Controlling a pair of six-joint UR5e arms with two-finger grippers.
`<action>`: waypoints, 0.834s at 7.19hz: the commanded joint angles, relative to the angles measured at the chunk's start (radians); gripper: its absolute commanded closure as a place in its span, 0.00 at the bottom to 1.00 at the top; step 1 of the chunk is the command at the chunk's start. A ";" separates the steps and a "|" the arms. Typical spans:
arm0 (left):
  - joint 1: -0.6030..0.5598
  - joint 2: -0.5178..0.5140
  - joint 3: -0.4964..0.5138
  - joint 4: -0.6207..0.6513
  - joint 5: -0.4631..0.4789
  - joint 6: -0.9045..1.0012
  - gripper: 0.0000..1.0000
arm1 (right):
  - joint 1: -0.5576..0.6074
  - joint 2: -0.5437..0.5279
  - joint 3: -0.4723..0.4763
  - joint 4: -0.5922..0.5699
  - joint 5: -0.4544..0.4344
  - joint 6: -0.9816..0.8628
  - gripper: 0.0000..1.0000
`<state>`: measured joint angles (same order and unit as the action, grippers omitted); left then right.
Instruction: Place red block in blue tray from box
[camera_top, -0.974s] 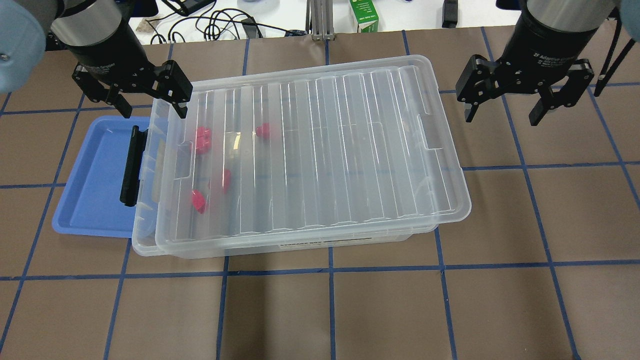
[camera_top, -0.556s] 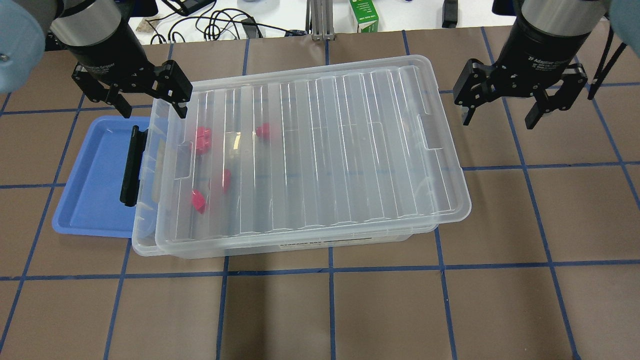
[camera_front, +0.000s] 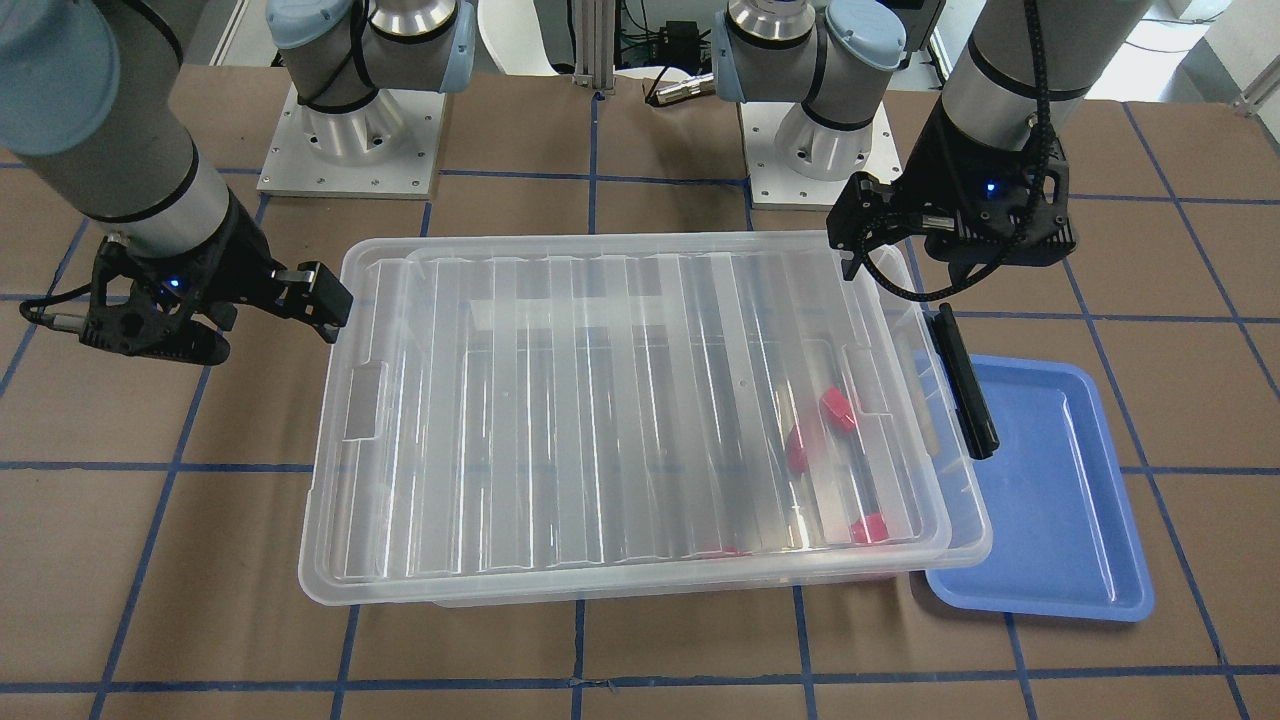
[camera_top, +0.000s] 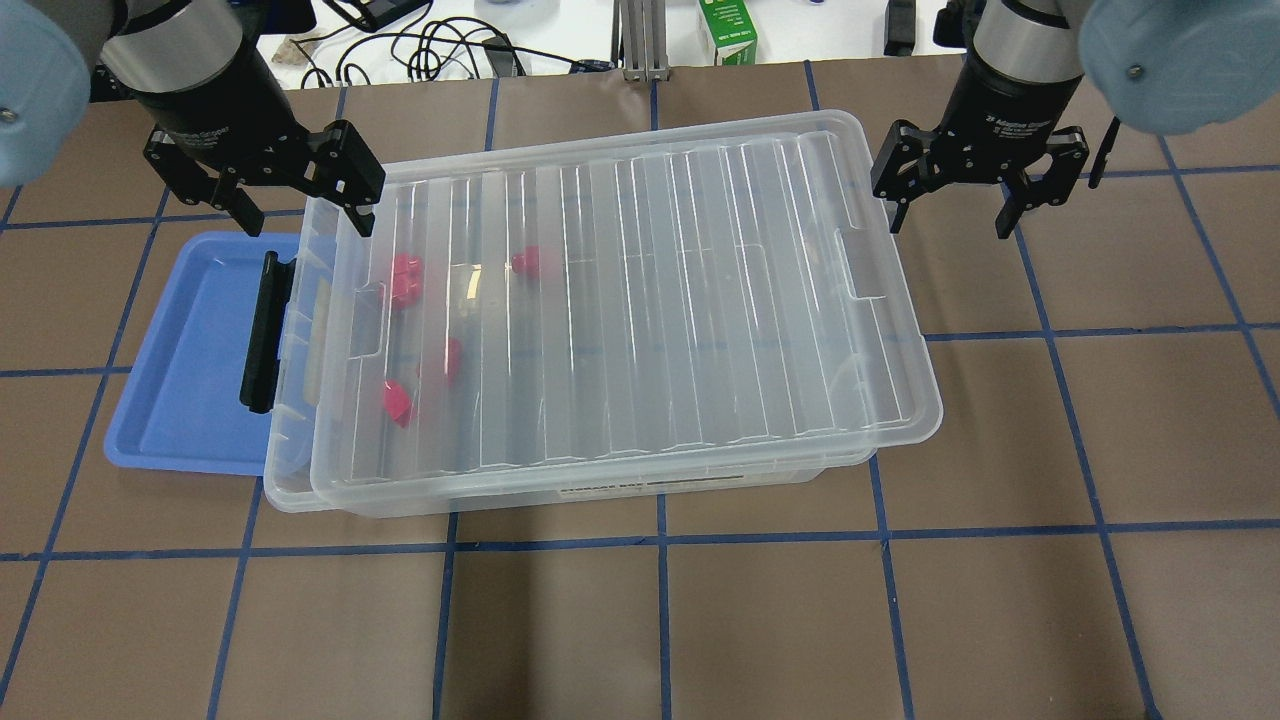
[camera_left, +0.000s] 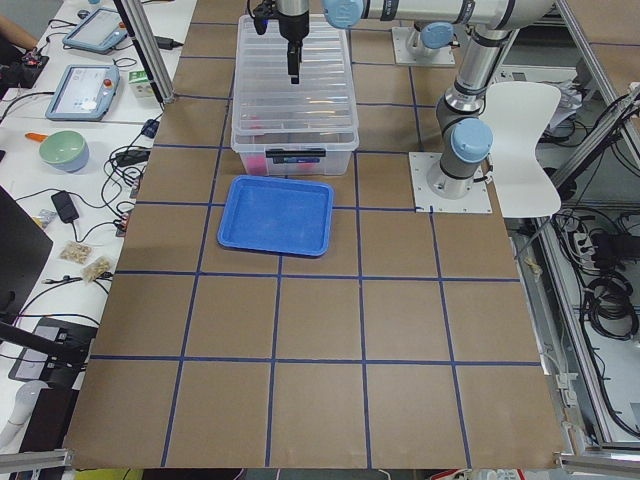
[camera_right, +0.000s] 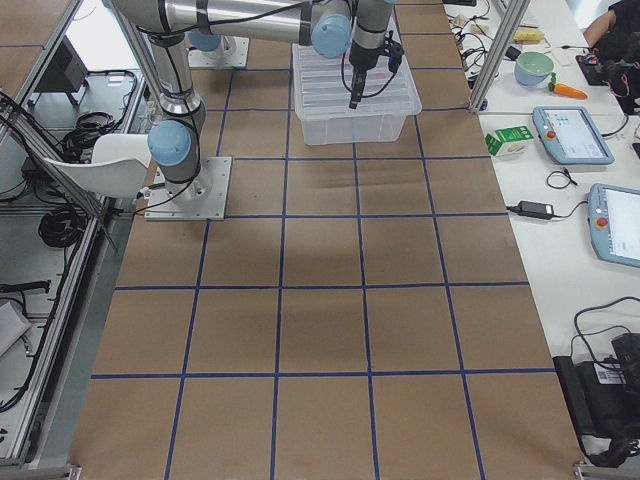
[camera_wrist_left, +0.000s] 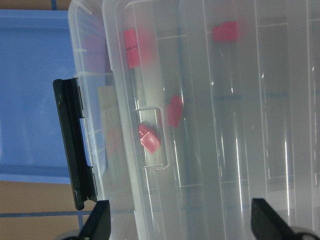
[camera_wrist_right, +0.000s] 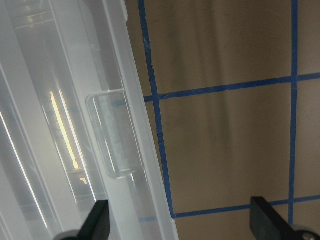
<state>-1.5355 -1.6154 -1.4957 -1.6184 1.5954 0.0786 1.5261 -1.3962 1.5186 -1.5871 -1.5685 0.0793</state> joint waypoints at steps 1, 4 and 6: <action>0.000 -0.001 0.000 0.002 0.000 0.001 0.00 | 0.000 0.090 0.000 -0.085 -0.001 -0.004 0.00; 0.000 0.000 -0.002 0.003 0.000 0.003 0.00 | -0.001 0.132 0.002 -0.105 -0.001 -0.007 0.00; 0.000 0.000 -0.002 0.003 0.000 0.003 0.00 | -0.001 0.132 0.002 -0.094 0.002 -0.007 0.00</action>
<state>-1.5355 -1.6153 -1.4971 -1.6160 1.5953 0.0813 1.5250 -1.2657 1.5199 -1.6885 -1.5672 0.0720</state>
